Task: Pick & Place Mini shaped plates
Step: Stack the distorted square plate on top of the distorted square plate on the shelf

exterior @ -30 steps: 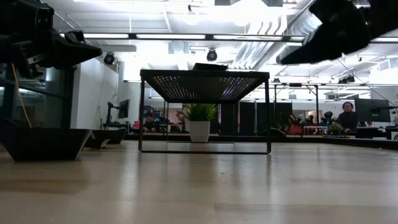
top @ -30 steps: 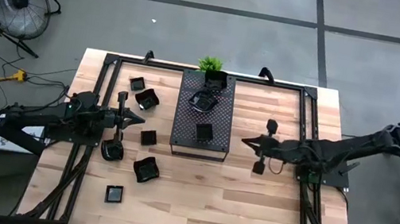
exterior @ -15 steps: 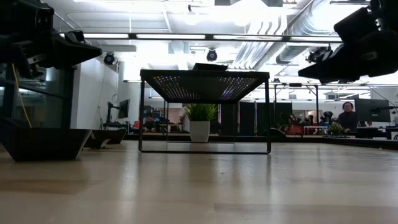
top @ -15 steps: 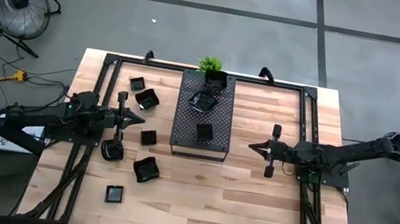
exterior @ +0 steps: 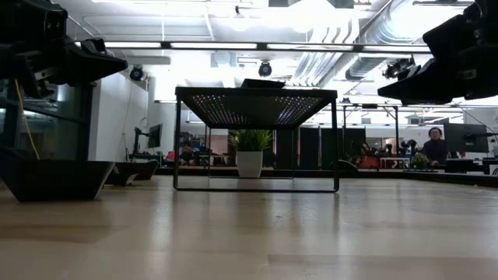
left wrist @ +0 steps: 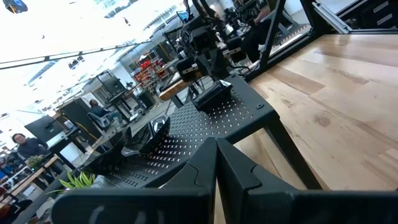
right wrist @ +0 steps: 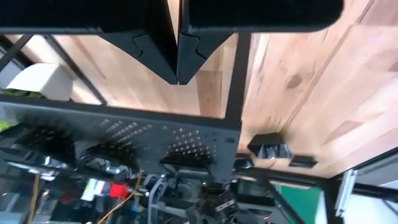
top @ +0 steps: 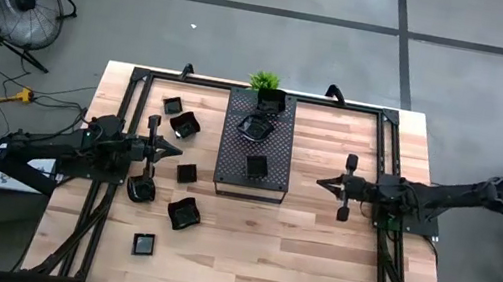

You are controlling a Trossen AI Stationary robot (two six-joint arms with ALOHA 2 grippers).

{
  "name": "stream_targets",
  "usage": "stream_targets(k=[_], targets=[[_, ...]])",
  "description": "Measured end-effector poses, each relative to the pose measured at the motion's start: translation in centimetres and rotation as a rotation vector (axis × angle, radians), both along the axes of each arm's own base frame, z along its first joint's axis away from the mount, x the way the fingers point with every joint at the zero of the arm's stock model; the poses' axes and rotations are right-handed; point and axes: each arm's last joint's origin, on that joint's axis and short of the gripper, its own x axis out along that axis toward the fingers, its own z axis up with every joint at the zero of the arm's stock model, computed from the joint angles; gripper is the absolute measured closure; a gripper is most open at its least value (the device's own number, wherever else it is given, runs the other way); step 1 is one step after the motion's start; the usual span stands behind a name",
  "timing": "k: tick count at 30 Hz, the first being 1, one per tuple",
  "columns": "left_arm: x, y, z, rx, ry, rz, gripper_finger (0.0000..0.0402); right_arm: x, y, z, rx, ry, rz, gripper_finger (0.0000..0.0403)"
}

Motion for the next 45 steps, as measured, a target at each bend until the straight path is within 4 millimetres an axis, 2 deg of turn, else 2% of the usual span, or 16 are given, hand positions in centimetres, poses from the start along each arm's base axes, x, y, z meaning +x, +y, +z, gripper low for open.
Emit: stream_targets(k=[12,25,38,45], targets=[[0.0,0.0,0.0,0.000,0.000,0.000,0.0400,-1.5,-0.5,-0.3,0.084,0.026,0.081,0.0402],[0.0,0.0,0.0,0.000,0.000,0.000,0.0400,-1.7,-0.3,0.0,0.071,-0.006,0.098,0.0401],[0.0,0.0,0.0,0.000,0.001,0.000,0.0400,-1.7,-0.4,0.0,0.202,-0.010,0.072,0.0393],[0.0,0.0,0.0,0.000,0.000,0.000,0.0400,-1.7,-0.4,0.0,0.205,-0.010,0.071,0.0398]])
